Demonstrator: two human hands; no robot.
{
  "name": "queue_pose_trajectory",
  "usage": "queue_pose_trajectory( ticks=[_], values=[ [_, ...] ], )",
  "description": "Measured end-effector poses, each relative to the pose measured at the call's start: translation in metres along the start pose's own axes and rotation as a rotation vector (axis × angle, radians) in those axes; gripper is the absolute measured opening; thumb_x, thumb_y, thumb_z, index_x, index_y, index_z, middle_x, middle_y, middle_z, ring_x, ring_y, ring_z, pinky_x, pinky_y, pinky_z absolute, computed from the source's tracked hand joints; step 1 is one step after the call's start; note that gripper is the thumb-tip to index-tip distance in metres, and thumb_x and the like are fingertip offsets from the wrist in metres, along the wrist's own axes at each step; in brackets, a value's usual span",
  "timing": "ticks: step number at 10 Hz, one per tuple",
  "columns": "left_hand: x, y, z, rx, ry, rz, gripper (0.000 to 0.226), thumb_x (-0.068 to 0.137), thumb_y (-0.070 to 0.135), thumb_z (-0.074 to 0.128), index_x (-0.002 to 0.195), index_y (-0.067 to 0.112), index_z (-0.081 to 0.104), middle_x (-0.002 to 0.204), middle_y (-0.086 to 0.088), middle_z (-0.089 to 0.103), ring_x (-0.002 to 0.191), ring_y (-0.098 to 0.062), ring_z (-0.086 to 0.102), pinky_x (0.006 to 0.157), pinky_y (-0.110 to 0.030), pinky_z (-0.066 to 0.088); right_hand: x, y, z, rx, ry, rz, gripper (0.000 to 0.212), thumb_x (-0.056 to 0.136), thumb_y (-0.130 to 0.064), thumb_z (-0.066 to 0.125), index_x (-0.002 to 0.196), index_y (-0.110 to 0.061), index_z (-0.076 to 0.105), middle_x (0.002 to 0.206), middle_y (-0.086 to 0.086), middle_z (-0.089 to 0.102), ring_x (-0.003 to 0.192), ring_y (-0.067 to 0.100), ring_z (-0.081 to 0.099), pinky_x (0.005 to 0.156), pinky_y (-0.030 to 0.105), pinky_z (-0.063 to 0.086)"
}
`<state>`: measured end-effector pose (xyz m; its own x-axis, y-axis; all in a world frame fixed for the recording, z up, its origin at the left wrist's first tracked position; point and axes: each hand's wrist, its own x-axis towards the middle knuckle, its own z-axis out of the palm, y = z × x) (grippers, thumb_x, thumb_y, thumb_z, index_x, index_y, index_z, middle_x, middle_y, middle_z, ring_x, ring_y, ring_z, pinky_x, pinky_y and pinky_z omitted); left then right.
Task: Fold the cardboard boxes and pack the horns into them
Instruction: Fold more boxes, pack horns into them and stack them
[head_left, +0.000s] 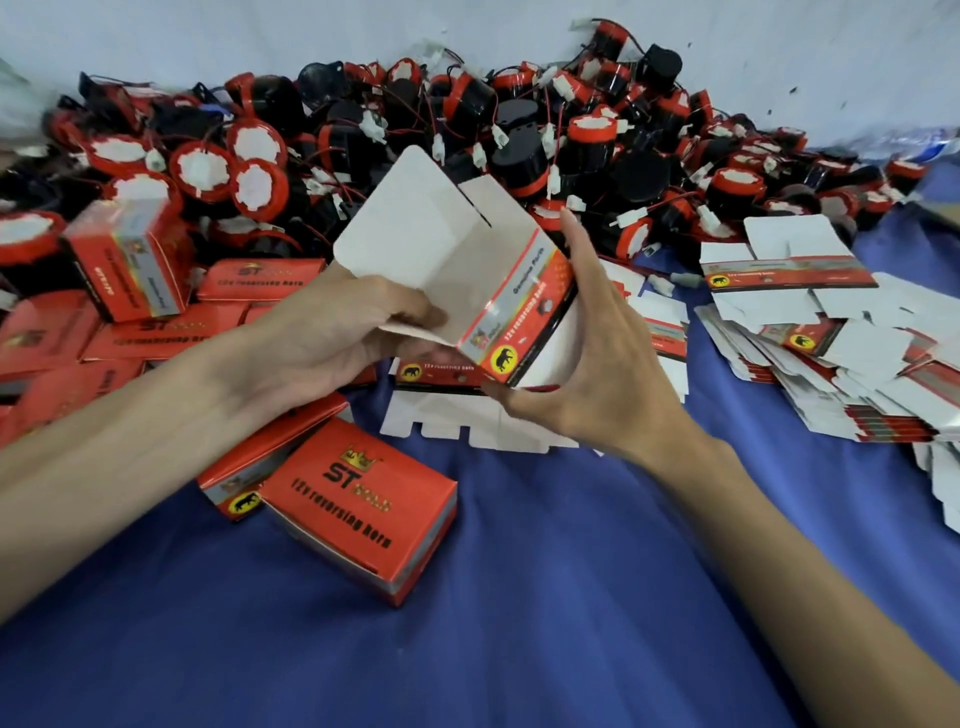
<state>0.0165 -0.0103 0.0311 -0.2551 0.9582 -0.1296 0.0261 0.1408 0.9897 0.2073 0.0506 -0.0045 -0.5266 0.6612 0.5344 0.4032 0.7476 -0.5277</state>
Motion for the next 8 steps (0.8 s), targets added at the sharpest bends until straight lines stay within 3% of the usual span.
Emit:
queue_pose_trajectory(
  ticks=[1, 2, 3, 4, 5, 6, 7, 8],
  values=[
    [0.0, 0.001, 0.004, -0.056, 0.05, 0.118, 0.011, 0.088, 0.0, 0.052, 0.089, 0.008, 0.06, 0.068, -0.007, 0.068, 0.048, -0.014, 0.062, 0.043, -0.017, 0.047, 0.001, 0.006, 0.006, -0.047, 0.028, 0.023, 0.115, 0.059, -0.042, 0.086, 0.151, -0.021, 0.02, 0.132, -0.001, 0.05, 0.117, 0.009, 0.046, 0.097, 0.007, 0.027],
    [0.002, 0.002, 0.003, -0.097, 0.231, 0.324, 0.018, 0.094, 0.016, 0.056, 0.11, 0.023, 0.049, 0.109, -0.006, 0.06, 0.081, -0.012, 0.066, 0.063, -0.022, 0.055, 0.003, 0.009, 0.005, -0.048, 0.109, 0.071, 0.101, 0.06, -0.052, 0.079, 0.144, -0.021, 0.032, 0.125, -0.001, 0.05, 0.102, -0.004, 0.036, 0.087, -0.007, 0.02],
    [0.0, -0.004, 0.002, 0.254, 0.354, 0.662, 0.058, 0.082, 0.035, 0.065, 0.129, 0.024, 0.033, 0.131, 0.0, 0.034, 0.119, -0.009, 0.046, 0.091, -0.02, 0.047, 0.005, 0.012, 0.004, -0.082, 0.179, 0.097, 0.087, 0.063, -0.053, 0.078, 0.135, -0.018, 0.041, 0.11, -0.001, 0.046, 0.09, -0.007, 0.027, 0.081, -0.009, 0.02],
    [-0.004, -0.012, 0.007, 0.675, 0.209, 0.875, 0.093, 0.069, 0.053, 0.072, 0.142, 0.018, 0.027, 0.142, -0.002, 0.016, 0.141, -0.015, 0.018, 0.115, -0.031, 0.029, 0.004, 0.006, 0.007, -0.047, 0.198, 0.065, 0.089, 0.063, -0.054, 0.079, 0.133, -0.012, 0.044, 0.109, 0.001, 0.045, 0.091, -0.007, 0.028, 0.081, -0.009, 0.02],
    [-0.005, -0.012, 0.008, 0.779, 0.0, 0.883, 0.099, 0.062, 0.062, 0.074, 0.14, 0.028, 0.023, 0.151, -0.006, 0.009, 0.145, -0.014, 0.007, 0.113, -0.012, 0.018, -0.001, -0.002, 0.012, -0.002, 0.129, -0.015, 0.098, 0.061, -0.066, 0.062, 0.136, -0.006, 0.043, 0.113, 0.004, 0.045, 0.094, -0.004, 0.031, 0.085, -0.007, 0.021],
    [-0.006, -0.008, 0.007, 0.59, -0.08, 0.738, 0.095, 0.058, 0.062, 0.076, 0.132, 0.027, 0.028, 0.143, -0.007, 0.031, 0.135, -0.009, 0.036, 0.105, -0.021, 0.039, -0.003, -0.004, 0.012, 0.043, 0.084, -0.06, 0.087, 0.07, -0.057, 0.06, 0.136, -0.003, 0.045, 0.112, 0.01, 0.05, 0.093, 0.005, 0.039, 0.085, -0.003, 0.027],
    [-0.005, -0.007, 0.005, 0.356, -0.027, 0.699, 0.065, 0.066, 0.051, 0.072, 0.115, 0.024, 0.039, 0.111, 0.011, 0.054, 0.098, 0.005, 0.057, 0.08, -0.013, 0.047, -0.005, -0.004, 0.009, 0.134, 0.113, -0.111, 0.08, 0.077, -0.045, 0.068, 0.141, -0.01, 0.037, 0.114, 0.01, 0.055, 0.089, 0.009, 0.054, 0.084, 0.009, 0.042],
    [-0.002, -0.004, 0.003, 0.035, 0.037, 0.621, 0.034, 0.078, 0.044, 0.065, 0.094, 0.028, 0.041, 0.079, 0.019, 0.058, 0.077, 0.0, 0.06, 0.066, -0.022, 0.052, -0.006, -0.006, 0.004, 0.242, 0.134, -0.147, 0.095, 0.074, -0.047, 0.07, 0.147, -0.017, 0.018, 0.118, 0.001, 0.052, 0.091, 0.014, 0.063, 0.089, 0.036, 0.051]
  ],
)
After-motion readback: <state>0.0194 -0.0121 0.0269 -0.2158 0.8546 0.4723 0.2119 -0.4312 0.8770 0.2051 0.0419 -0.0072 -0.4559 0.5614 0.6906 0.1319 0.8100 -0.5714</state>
